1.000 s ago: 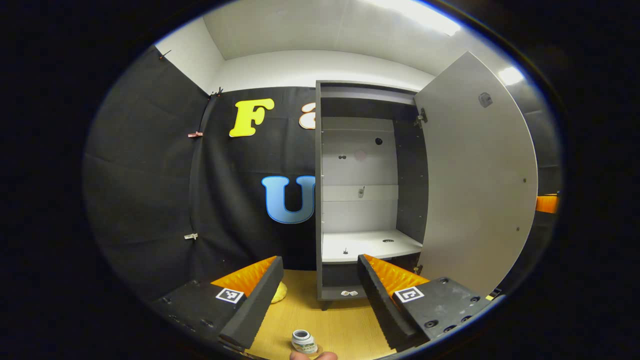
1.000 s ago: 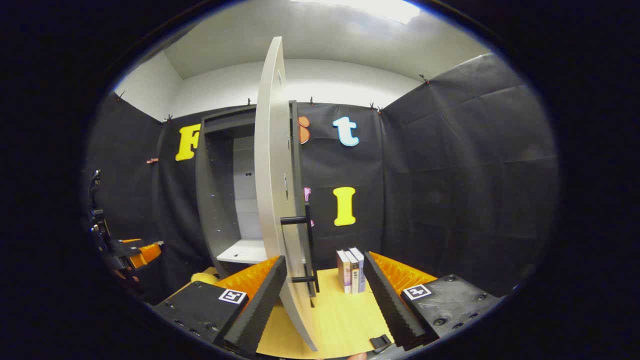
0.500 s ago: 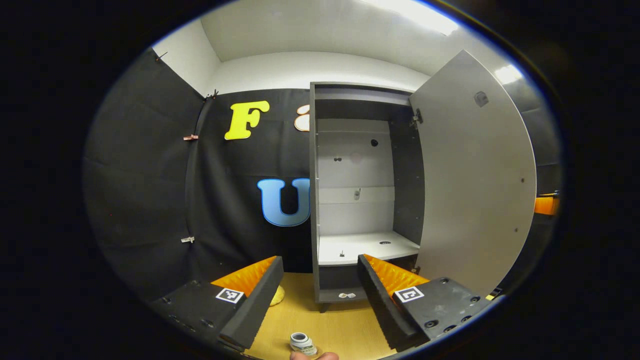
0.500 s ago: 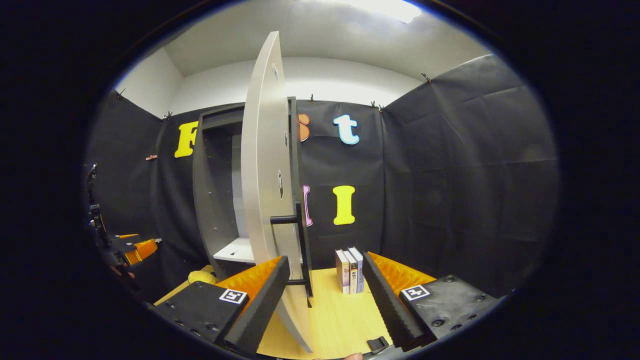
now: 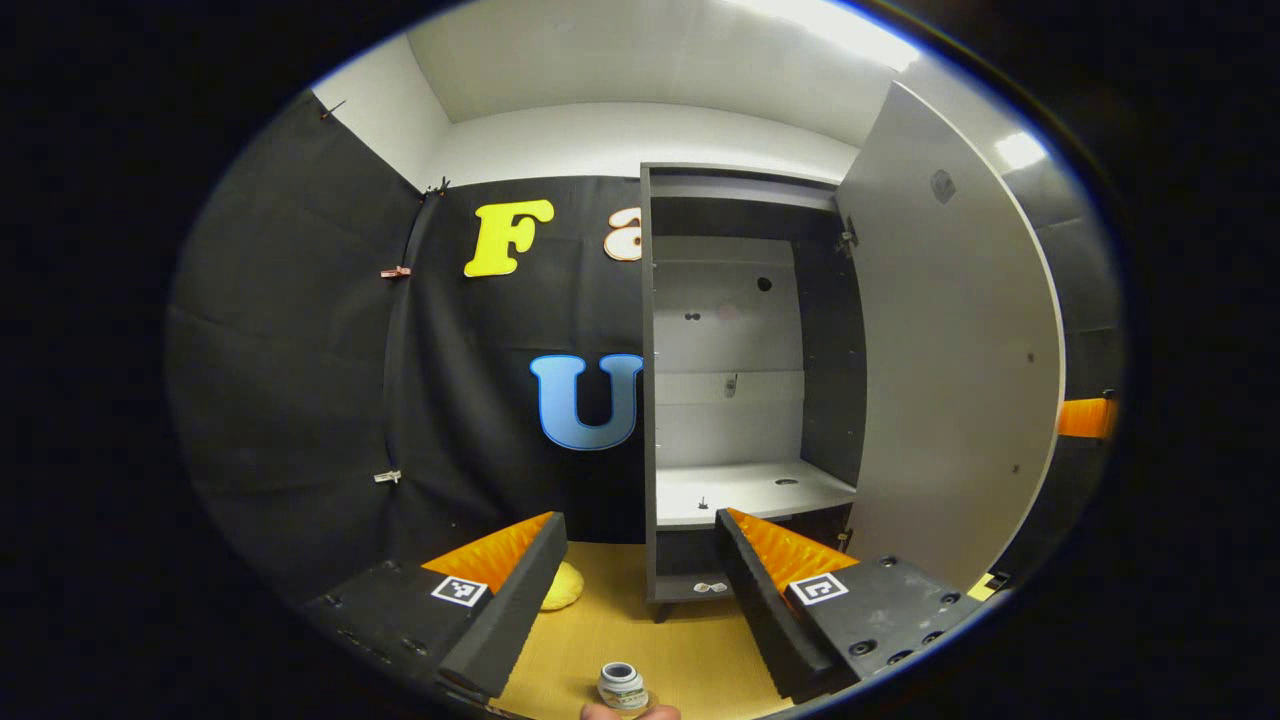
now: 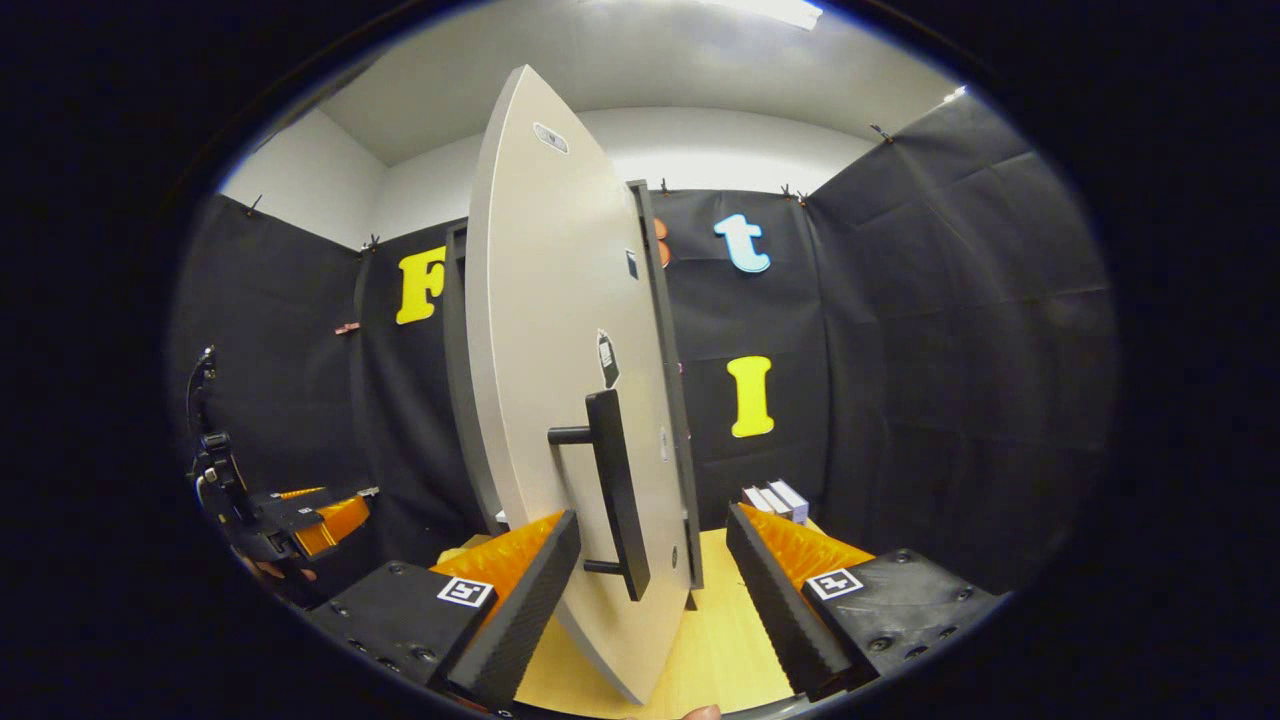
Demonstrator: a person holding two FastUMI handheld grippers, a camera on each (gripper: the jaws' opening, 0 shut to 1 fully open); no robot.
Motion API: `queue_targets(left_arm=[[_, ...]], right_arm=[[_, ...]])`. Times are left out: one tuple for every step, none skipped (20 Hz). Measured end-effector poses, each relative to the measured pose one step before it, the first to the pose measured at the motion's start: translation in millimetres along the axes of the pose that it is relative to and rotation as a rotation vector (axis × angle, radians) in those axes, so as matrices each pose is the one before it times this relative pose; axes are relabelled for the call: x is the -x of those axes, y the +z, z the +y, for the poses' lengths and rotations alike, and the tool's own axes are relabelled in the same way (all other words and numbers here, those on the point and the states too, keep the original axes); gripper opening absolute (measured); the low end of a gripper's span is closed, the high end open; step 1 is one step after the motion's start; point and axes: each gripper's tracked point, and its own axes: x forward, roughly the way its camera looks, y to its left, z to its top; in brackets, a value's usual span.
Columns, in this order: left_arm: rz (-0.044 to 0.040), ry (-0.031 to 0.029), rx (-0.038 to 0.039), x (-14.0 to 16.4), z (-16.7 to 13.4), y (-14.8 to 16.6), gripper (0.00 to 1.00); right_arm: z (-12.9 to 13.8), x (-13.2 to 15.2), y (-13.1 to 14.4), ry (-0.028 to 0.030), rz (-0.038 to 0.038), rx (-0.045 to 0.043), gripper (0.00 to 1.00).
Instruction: Open the cabinet door with the right hand, grasp the bottle in the cabinet with the left hand and place it on the coaster, then close the cabinet door with the right hand.
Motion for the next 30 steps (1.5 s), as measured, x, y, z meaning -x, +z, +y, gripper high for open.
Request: queue_targets(left_arm=[[0.00092, 0.00531, -0.00291, 1.12, 2.54, 0.47, 0.92], [0.00268, 0.00558, -0.00460, 2.26, 1.90, -0.84, 0.94], [0.00043, 0.00504, -0.00355, 2.52, 2.17, -0.68, 0.94], [0.00095, 0.00468, -0.00170, 1.42, 1.92, -0.81, 0.94], [0.00165, 0.00520, 0.00017, 1.34, 2.59, -0.80, 0.94], [0.00333, 0.00456, 0.00052, 1.35, 2.00, -1.24, 0.92], [0.00285, 0.00596, 0.00061, 1.91, 3.16, -0.76, 0.94], [0.00561, 0.00396, -0.00027, 0.46, 1.74, -3.01, 0.92], [0.00465, 0.00525, 0.00070, 0.04, 1.98, -1.40, 0.94], [0.00409, 0.00378, 0.00141, 1.15, 2.45, -1.75, 0.94], [0.00424, 0.00445, 0.00169, 0.46, 2.06, -1.13, 0.94], [0.00399, 0.00413, 0.00194, -0.35, 1.48, -1.86, 0.94], [0.00322, 0.00411, 0.00151, 0.18, 1.84, -0.52, 0.94], [0.00257, 0.00413, 0.00136, 0.88, 2.24, -0.85, 0.94], [0.00125, 0.00289, 0.00220, -0.65, 1.70, -0.58, 0.94], [0.00201, 0.00209, 0.00220, -0.91, 1.54, -1.37, 0.94], [0.00094, 0.00232, 0.00151, -0.76, 2.90, 0.11, 0.94], [-0.00004, 0.00252, -0.00015, -0.49, 2.36, -0.85, 0.94], [-0.00063, 0.00421, -0.00050, -1.42, 2.59, 0.86, 0.94], [0.00000, 0.00407, -0.00034, -1.28, 2.70, -0.35, 0.94], [0.00056, 0.00392, -0.00031, -2.48, 3.68, 0.34, 0.94], [0.00089, 0.00331, -0.00107, -1.76, 2.93, -0.74, 0.94], [-0.00038, 0.00401, -0.00176, -1.81, 2.95, 0.57, 0.94], [-0.00053, 0.00476, -0.00238, -1.80, 3.71, -0.04, 0.94], [0.00037, 0.00639, -0.00247, -1.57, 3.93, 0.67, 0.94], [0.00137, 0.00632, -0.00126, -1.73, 3.75, -1.04, 0.94], [0.00046, 0.00595, -0.00028, -2.10, 3.48, 0.92, 0.94], [0.00163, 0.00287, -0.00019, -2.55, 1.48, 0.08, 0.94], [-0.00098, 0.00291, -0.00134, -1.82, 1.16, 0.52, 0.94], [-0.00135, -0.00037, -0.00263, -1.72, -0.65, 0.71, 0.94]], right_arm=[[10.25, -2.67, -0.39, 0.01791, 0.00179, 0.00130, 0.98], [9.74, -1.72, -0.73, 0.01574, -0.00009, -0.00200, 0.98], [8.90, -2.88, -1.33, 0.01501, -0.00003, -0.00283, 0.98], [6.24, -4.16, -2.42, 0.01414, 0.00175, -0.00574, 0.98], [6.16, -4.69, -2.94, 0.01092, 0.00846, -0.00714, 0.98], [4.80, -4.71, -4.56, 0.00905, 0.00833, -0.00577, 0.98], [5.44, -4.78, -1.27, 0.00881, 0.00209, -0.00690, 1.00], [4.41, -6.14, -0.60, 0.00645, 0.00061, -0.00590, 0.98], [2.95, -5.71, -1.94, 0.00357, 0.00210, -0.00603, 0.98], [1.25, -3.42, -0.48, 0.00327, 0.00116, -0.00677, 0.98], [3.39, -5.24, -0.11, 0.00384, 0.00291, -0.00570, 0.98], [6.24, -6.13, -0.97, 0.00636, 0.00452, -0.00257, 0.98], [5.17, -5.06, -1.94, 0.00738, 0.00549, 0.00007, 0.98], [5.16, -4.77, -1.67, 0.00800, 0.00242, 0.00221, 0.98], [4.83, -4.81, -1.12, 0.00988, 0.00099, 0.00472, 0.98], [5.53, -3.91, -1.28, 0.00964, 0.00142, 0.00512, 0.98], [6.07, -5.71, -0.88, 0.00994, -0.00031, 0.00503, 0.98], [4.44, -3.99, -0.51, 0.00668, -0.00298, 0.00070, 0.98], [5.09, -5.44, -0.18, 0.00756, -0.00683, -0.00110, 0.98], [5.97, -5.77, -0.82, 0.00913, -0.00444, -0.00063, 0.98], [6.48, -6.88, -2.05, 0.01039, -0.00071, 0.00200, 0.98], [6.50, -6.89, -1.68, 0.00647, -0.00143, 0.00593, 0.98], [5.14, -6.87, -1.58, 0.00444, -0.00129, 0.00579, 0.98], [7.51, -7.98, -0.82, 0.00583, -0.00240, 0.00468, 0.98], [4.97, -7.06, -1.37, 0.00266, 0.00048, 0.00191, 0.98], [4.63, -8.06, -1.20, 0.00662, 0.00119, -0.00265, 0.98], [2.45, -7.35, -2.35, 0.00555, 0.00384, -0.00115, 0.98], [1.61, -6.69, -2.45, 0.00652, 0.00486, 0.00182, 0.98], [0.89, -4.79, -2.73, 0.00461, 0.00558, 0.00320, 0.98], [-1.32, 1.98, -2.43, -0.00055, 0.00153, 0.00008, 0.98]])
